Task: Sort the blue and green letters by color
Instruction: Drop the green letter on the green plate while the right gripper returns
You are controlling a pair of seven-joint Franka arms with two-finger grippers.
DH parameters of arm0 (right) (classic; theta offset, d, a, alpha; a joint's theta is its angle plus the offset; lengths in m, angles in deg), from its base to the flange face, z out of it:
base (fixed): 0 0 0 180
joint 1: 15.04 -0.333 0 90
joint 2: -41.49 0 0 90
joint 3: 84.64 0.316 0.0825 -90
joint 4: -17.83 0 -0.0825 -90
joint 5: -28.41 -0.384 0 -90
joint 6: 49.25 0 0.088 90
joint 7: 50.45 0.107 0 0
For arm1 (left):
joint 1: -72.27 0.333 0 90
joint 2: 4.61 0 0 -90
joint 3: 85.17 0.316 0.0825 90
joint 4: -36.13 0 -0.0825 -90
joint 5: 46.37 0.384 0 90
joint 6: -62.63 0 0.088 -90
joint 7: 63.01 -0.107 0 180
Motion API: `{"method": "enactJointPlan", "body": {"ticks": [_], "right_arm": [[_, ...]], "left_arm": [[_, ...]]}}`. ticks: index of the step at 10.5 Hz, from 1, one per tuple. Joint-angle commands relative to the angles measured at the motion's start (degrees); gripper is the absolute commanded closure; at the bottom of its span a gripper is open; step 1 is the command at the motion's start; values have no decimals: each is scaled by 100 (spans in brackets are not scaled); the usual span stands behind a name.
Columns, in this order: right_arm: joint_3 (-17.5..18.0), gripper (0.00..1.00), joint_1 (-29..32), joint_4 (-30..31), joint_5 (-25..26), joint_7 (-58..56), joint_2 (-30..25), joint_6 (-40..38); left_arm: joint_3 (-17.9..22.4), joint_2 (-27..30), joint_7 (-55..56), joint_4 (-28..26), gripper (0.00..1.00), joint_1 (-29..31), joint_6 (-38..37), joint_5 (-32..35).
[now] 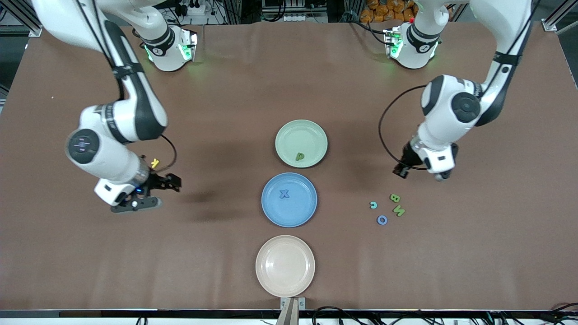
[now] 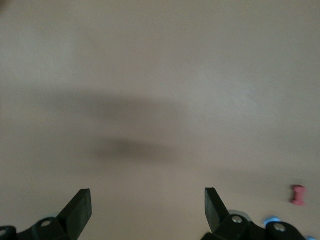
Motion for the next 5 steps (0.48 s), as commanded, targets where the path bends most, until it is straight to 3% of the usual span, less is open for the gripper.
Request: {"method": "enactJointPlan", "body": {"ticks": [1, 5], "right_arm": [[91, 0, 799, 735, -202, -1727, -804, -430], [91, 0, 1495, 1324, -158, -2680, -1130, -274]], "left_arm": [[-39, -375, -164, 407, 100, -695, -124, 294], [-39, -1315, -68, 1435, 100, -1811, -89, 295]]}}
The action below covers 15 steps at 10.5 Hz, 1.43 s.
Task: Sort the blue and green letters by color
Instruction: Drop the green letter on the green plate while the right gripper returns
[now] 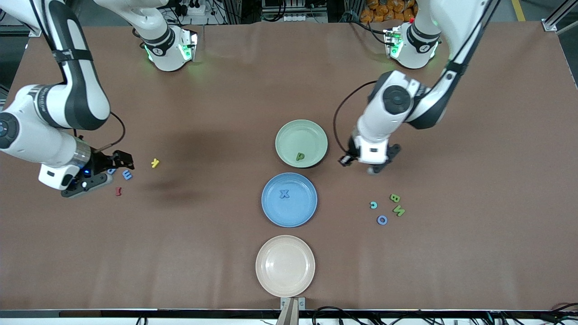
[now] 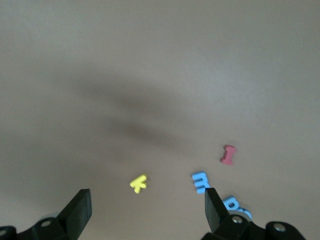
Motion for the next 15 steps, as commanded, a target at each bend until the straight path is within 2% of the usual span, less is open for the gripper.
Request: {"method": "enactJointPlan", "body": {"ticks": [1, 3, 4, 5, 6, 11, 14, 15], "right_arm": [[92, 0, 390, 643, -63, -538, -320, 369], [92, 0, 601, 1117, -71, -1012, -224, 1115], [92, 0, 689, 1240, -71, -1249, -154, 1222], [92, 0, 751, 1355, -71, -1443, -153, 1267], [92, 0, 786, 1547, -71, -1558, -144, 1520], [92, 0, 804, 1699, -71, -1673, 496, 2601], [92, 0, 804, 1690, -63, -1682, 927, 3182], [92, 0, 813, 1690, -63, -1682, 980, 3279]], "left_arm": [[40, -808, 19, 826, 100, -724, -62, 139], [49, -1160, 106, 1020, 100, -1243, -1, 113], [93, -1231, 272, 1038, 100, -1472, 182, 130], [102, -1240, 222, 1030, 39, -1500, 349, 209], [93, -1223, 317, 1030, 0, -1483, 351, 262], [163, -1109, 406, 1012, 0, -1203, 97, 323], [278, -1126, 56, 925, 0, -834, -45, 1332], [278, -1126, -190, 898, 0, -606, -45, 1378]]}}
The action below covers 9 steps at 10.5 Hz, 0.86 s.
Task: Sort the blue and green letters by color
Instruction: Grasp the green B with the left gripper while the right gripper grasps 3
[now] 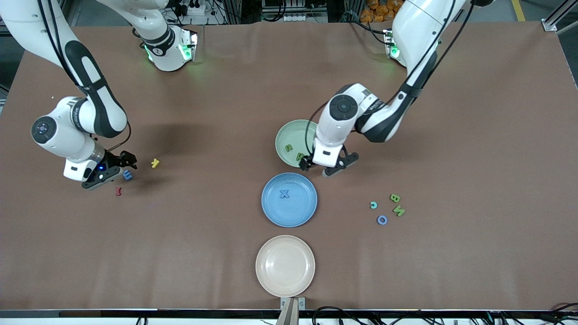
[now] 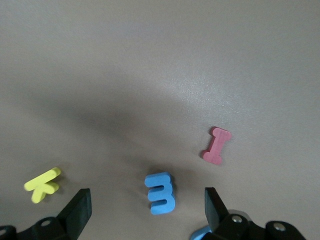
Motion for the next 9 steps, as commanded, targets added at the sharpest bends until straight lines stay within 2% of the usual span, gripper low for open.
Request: {"method": "enactJointPlan", "body": {"ticks": [1, 3, 7, 8, 9], "right_arm": [[80, 0, 133, -18, -63, -174, 221, 340], [80, 0, 194, 0, -63, -210, 370, 568], [80, 0, 221, 26, -63, -210, 414, 648], [80, 2, 265, 52, -63, -210, 414, 649], [80, 10, 283, 113, -63, -227, 414, 692]], "left_arm": [[-9, 80, -659, -115, 0, 644, -94, 352], [-9, 219, -996, -352, 0, 1224, -94, 353], [-9, 185, -759, -362, 0, 2271, -76, 344], [-9, 168, -663, -353, 0, 2464, -59, 344], [-9, 141, -323, -344, 0, 2545, -58, 335]]}}
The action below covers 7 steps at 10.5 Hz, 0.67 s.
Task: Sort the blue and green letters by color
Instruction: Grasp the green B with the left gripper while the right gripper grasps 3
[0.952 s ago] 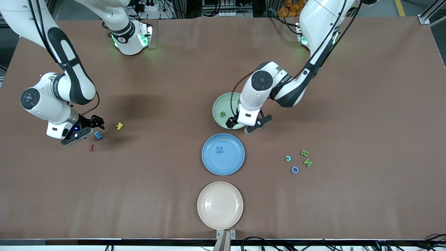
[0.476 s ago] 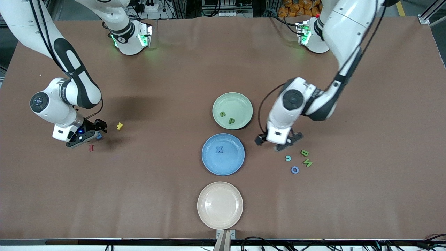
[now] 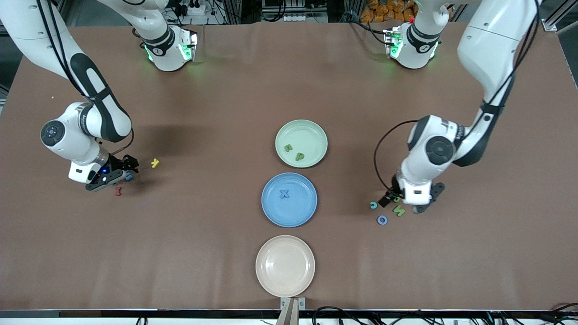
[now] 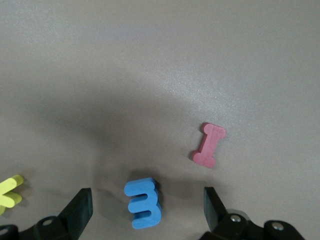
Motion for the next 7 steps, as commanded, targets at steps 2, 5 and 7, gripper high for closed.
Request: {"method": "enactJointPlan", "body": {"ticks": [2, 5, 7], "right_arm": [[86, 35, 252, 218, -63, -361, 5, 273], [94, 66, 253, 219, -71, -362, 5, 273], [103, 68, 253, 210, -80, -353, 5, 273]], "left_arm": [[-39, -49, 1226, -91, 0, 286, -16, 140], [-13, -286, 1642, -74, 0, 225, -25, 192], [5, -427, 1834, -65, 0, 216, -25, 402]]}}
